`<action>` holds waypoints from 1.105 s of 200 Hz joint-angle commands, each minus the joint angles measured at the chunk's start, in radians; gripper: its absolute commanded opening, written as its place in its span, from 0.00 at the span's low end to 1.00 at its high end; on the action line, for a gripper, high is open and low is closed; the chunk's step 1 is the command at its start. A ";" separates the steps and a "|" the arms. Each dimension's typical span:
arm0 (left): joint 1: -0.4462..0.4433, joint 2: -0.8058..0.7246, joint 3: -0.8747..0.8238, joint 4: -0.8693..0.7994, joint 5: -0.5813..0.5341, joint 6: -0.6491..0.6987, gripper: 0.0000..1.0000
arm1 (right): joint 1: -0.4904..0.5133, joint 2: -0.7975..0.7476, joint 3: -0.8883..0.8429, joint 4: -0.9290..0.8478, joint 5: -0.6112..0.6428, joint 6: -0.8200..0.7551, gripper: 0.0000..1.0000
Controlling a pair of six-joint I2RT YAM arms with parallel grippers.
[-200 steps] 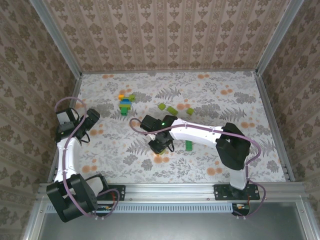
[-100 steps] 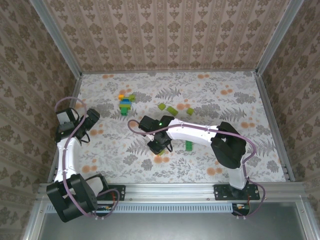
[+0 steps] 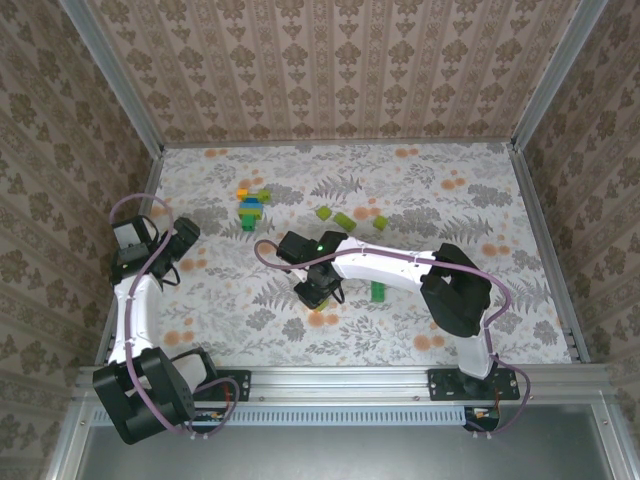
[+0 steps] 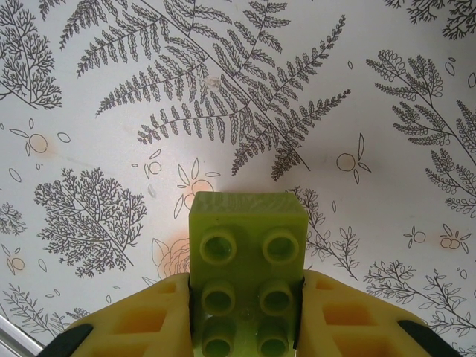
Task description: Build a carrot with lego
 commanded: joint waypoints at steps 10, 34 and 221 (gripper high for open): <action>-0.008 0.002 0.004 0.002 -0.014 0.013 1.00 | 0.018 0.046 -0.007 -0.061 0.011 0.002 0.28; -0.009 0.002 0.004 0.003 -0.014 0.013 1.00 | 0.024 0.039 -0.022 -0.067 0.010 0.002 0.28; -0.009 0.002 0.001 0.003 -0.012 0.012 1.00 | 0.033 0.113 -0.082 0.007 0.083 0.258 0.27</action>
